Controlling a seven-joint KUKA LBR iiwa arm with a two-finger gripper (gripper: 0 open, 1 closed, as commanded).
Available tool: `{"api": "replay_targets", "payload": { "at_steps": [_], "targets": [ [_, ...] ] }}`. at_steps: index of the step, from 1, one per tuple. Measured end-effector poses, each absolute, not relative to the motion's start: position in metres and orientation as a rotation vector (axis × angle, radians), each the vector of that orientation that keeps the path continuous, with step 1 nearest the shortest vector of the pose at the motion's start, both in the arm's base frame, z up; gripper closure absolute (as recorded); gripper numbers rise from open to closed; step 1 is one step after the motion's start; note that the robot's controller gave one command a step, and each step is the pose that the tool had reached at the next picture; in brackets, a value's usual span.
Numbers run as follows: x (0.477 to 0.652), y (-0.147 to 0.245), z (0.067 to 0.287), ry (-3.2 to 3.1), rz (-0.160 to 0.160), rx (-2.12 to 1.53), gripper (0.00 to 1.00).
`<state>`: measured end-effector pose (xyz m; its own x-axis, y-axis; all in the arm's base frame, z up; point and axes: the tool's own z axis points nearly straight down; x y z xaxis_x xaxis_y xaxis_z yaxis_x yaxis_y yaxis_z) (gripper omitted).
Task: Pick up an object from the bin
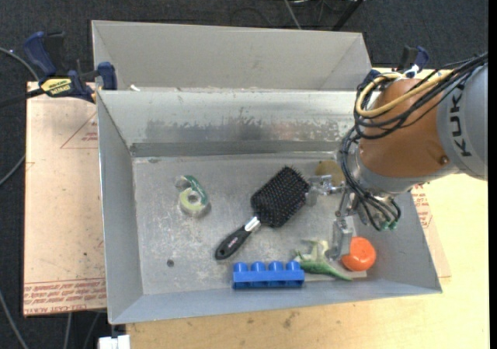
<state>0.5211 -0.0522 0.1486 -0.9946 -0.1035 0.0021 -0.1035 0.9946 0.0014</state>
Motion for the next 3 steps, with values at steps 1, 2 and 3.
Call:
{"api": "replay_targets", "payload": {
  "at_steps": [1, 2, 3],
  "targets": [
    [0.5, -0.015, 0.147, -3.132, -0.005, 0.21, 0.0],
    [0.544, 0.005, 0.102, -3.135, 0.001, 0.333, 0.0],
    [0.549, 0.018, 0.076, -3.136, 0.001, 0.416, 0.0]
  ]
}}
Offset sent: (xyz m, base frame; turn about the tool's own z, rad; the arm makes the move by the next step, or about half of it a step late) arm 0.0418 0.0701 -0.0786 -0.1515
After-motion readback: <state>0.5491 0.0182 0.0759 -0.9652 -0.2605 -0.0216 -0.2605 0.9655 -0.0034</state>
